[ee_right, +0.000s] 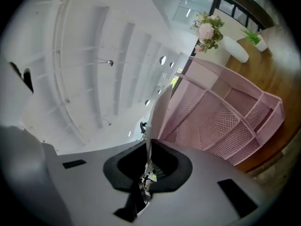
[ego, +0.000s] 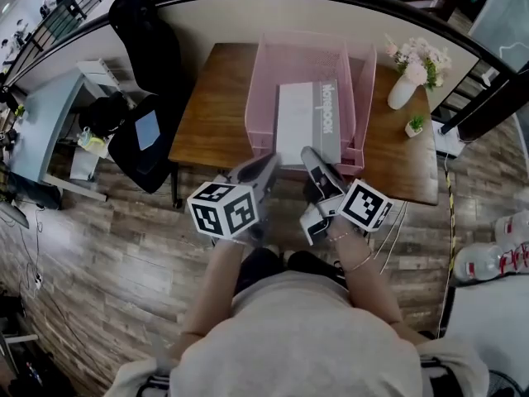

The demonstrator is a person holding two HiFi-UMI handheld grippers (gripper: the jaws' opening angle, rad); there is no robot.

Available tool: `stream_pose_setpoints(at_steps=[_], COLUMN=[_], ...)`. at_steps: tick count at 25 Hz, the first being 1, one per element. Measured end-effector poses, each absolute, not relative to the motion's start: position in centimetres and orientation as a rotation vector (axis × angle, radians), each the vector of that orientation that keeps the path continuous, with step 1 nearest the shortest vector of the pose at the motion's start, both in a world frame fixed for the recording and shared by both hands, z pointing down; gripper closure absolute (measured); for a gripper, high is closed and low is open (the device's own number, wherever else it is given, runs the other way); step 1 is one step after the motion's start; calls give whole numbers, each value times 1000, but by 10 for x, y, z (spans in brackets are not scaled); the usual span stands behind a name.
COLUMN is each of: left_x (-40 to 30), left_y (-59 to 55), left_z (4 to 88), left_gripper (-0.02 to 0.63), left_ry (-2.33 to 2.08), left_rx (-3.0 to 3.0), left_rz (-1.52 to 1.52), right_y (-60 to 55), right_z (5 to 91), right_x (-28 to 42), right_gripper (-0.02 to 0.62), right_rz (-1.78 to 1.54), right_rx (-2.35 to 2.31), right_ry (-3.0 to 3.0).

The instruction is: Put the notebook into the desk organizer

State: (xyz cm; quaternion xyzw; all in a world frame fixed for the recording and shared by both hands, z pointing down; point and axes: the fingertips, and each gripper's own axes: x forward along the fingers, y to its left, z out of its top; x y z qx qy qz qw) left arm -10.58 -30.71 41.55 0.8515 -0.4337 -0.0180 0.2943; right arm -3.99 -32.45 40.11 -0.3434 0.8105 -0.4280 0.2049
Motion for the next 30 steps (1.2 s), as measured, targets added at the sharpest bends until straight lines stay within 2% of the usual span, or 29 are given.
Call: stream_pose_setpoints(at_steps=[23,30], left_x=[-112,-110], left_y=[-319,-310], left_z=[407,405], left_gripper=[595,595], left_ry=[-1117,-1099], left_rx=[2323,2318], left_rz=[-30,-42], right_y=[-348,-338], right_z=[421,414], right_x=[-44,-40], right_gripper=[538,490], right_rz=[-1305,-1270], right_rx=[-949,-992], right_ry=[2096,2132])
